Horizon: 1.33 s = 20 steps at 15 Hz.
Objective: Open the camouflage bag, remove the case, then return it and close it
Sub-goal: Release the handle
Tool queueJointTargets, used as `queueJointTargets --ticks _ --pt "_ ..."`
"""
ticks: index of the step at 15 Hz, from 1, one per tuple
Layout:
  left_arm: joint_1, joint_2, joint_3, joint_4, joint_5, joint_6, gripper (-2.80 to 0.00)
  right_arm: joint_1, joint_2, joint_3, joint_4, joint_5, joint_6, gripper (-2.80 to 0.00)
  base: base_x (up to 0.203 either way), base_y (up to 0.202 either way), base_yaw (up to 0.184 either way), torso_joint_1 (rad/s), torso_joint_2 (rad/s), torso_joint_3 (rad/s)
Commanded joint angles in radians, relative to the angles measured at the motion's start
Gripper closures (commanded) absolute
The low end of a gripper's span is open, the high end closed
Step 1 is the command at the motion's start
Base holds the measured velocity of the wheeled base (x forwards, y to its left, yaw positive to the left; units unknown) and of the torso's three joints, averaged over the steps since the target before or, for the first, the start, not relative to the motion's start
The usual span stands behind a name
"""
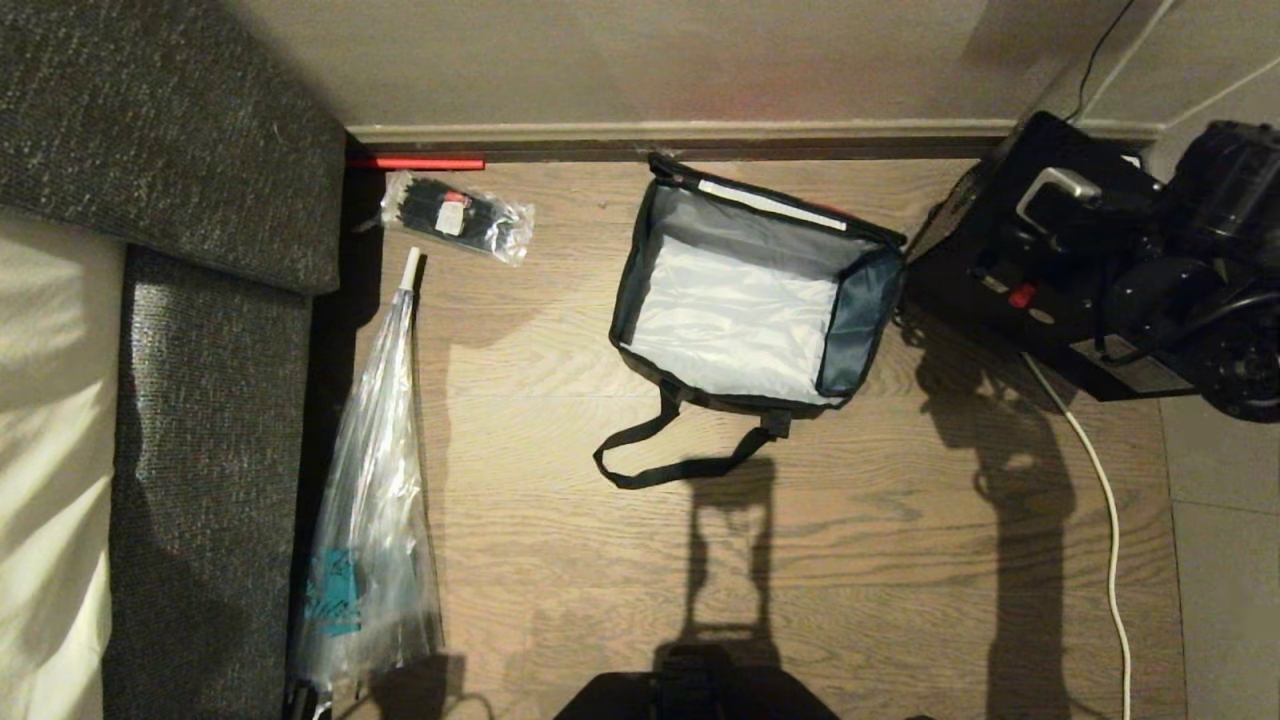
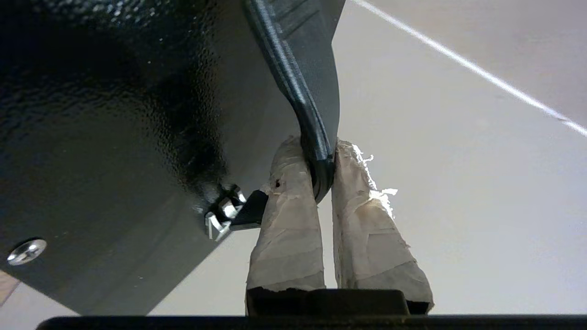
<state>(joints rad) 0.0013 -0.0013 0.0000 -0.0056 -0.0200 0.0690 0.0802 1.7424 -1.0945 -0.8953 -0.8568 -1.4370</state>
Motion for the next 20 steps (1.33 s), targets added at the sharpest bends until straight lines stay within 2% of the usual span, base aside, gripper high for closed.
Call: queueJointTargets --ticks 1,9,18,20 --pt "0.000 0.001 0.002 -0.001 0.000 0.000 0.00 0.000 0.050 -0.014 -0.004 -0.005 0.000 0.00 0.000 0.000 0.000 0.000 0.00 0.000" --pt "0.000 0.001 0.002 -0.001 0.000 0.000 0.00 -0.017 0.169 -0.018 -0.006 -0.005 0.083 0.00 0.000 0.000 0.000 0.000 0.00 0.000" --pt "0.000 0.001 0.002 -0.001 0.000 0.000 0.00 -0.043 0.293 -0.058 -0.063 0.004 0.084 0.00 0.000 0.000 0.000 0.000 0.00 0.000" --pt "0.000 0.001 0.002 -0.001 0.000 0.000 0.00 -0.052 0.299 -0.057 -0.063 0.029 0.079 0.00 0.000 0.000 0.000 0.000 0.00 0.000"
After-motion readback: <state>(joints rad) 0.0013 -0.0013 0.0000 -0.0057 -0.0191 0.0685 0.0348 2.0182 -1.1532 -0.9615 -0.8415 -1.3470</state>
